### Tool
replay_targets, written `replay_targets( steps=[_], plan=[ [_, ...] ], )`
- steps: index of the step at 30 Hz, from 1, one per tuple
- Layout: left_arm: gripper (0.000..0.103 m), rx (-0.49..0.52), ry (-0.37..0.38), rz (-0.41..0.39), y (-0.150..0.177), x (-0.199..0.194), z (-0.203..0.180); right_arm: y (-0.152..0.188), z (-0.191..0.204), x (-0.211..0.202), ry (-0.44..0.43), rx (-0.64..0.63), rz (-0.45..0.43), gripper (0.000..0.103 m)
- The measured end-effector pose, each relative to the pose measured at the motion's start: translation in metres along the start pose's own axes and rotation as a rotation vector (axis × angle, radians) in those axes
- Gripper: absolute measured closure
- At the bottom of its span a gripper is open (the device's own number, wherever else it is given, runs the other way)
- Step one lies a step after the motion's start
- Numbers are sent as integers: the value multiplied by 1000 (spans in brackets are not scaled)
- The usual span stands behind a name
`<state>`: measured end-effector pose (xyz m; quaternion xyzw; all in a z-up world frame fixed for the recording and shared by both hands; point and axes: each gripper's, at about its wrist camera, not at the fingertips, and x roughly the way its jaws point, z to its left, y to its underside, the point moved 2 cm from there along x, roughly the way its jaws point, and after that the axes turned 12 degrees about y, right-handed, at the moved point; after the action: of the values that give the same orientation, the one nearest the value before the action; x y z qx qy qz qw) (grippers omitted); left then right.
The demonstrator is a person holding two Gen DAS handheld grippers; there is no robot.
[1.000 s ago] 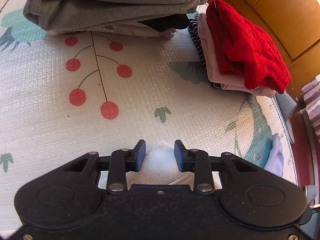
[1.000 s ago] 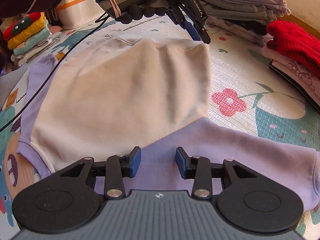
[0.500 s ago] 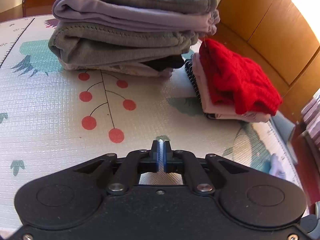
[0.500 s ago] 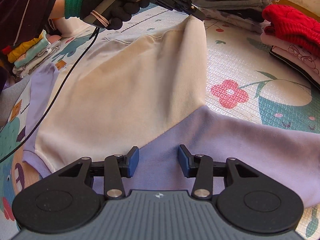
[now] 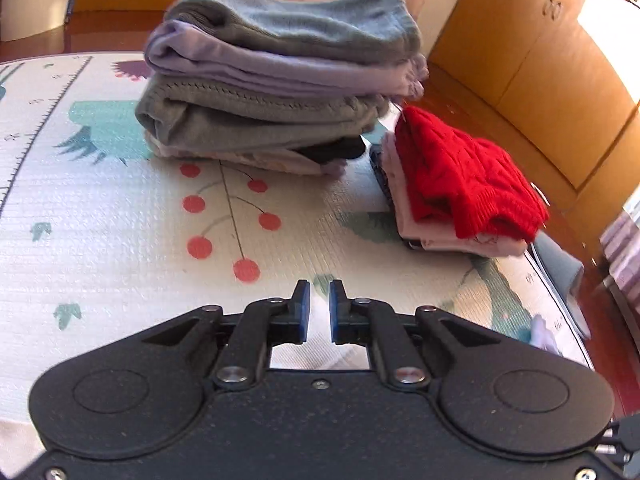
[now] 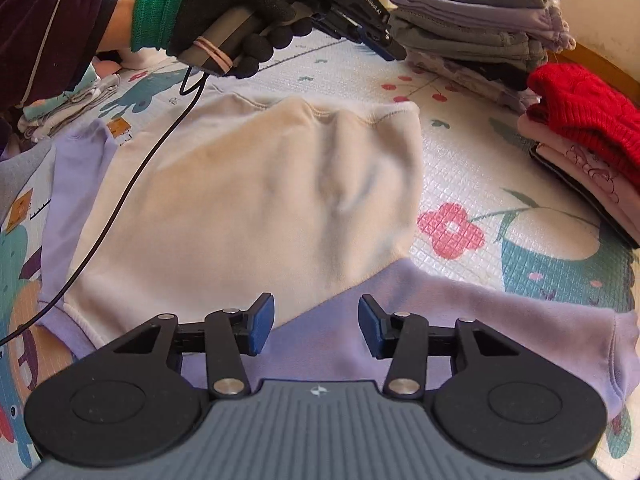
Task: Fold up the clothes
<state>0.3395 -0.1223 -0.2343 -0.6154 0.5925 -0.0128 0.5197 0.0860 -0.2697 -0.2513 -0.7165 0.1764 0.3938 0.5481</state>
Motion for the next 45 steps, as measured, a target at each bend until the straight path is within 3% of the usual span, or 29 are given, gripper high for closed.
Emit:
replay_targets(
  steps=[3,6,7,9,10,11,14,17,19,21,25,27,29,33,34,38,41,43,45],
  plan=[
    [98,38,-9,89,13,31,-11,-18,1,9,-7,-31,-41,56],
    [95,10,-54,123,15,58,-3,-18,-3,34,-20,14,4,57],
    [95,-3,-50,115,10,54,-4,-11,-5,46,-32,43,56,55],
    [90,-38,-50,85,1,42,-2,-5,-4,47,-40,31,28,53],
    [77,-61,-55,58,-3,35,1,-5,-1,46,-30,12,33,53],
    [72,-83,-60,32,-7,28,4,-6,0,47,-28,16,43,52],
    [68,-70,-136,44,-18,19,15,-6,3,50,-34,9,42,45],
    [66,-58,-179,74,-24,2,27,-13,-3,48,-61,32,52,49],
    [57,4,-234,175,-25,-20,42,-28,-22,46,-38,96,22,49],
    [57,53,-310,273,-27,-46,60,-42,-41,45,-17,162,-5,49],
    [54,6,-404,406,-23,-109,102,-82,-85,78,-66,368,16,48],
    [54,-25,-400,471,-8,-137,118,-103,-98,97,-87,404,48,48],
    [54,-65,-358,448,7,-158,131,-126,-105,120,-103,414,101,45],
    [53,-255,-266,293,34,-166,161,-156,-108,163,-125,419,256,43],
    [53,-306,-244,261,41,-163,170,-163,-108,172,-129,421,285,43],
    [54,-336,-191,238,48,-141,175,-177,-113,197,-138,468,325,42],
    [57,-336,-172,213,46,-132,172,-181,-107,207,-140,448,337,53],
    [93,-303,-166,211,43,-128,167,-181,-105,207,-131,428,332,56],
    [98,-239,-160,218,39,-124,155,-178,-108,206,-140,454,310,62]
  ],
)
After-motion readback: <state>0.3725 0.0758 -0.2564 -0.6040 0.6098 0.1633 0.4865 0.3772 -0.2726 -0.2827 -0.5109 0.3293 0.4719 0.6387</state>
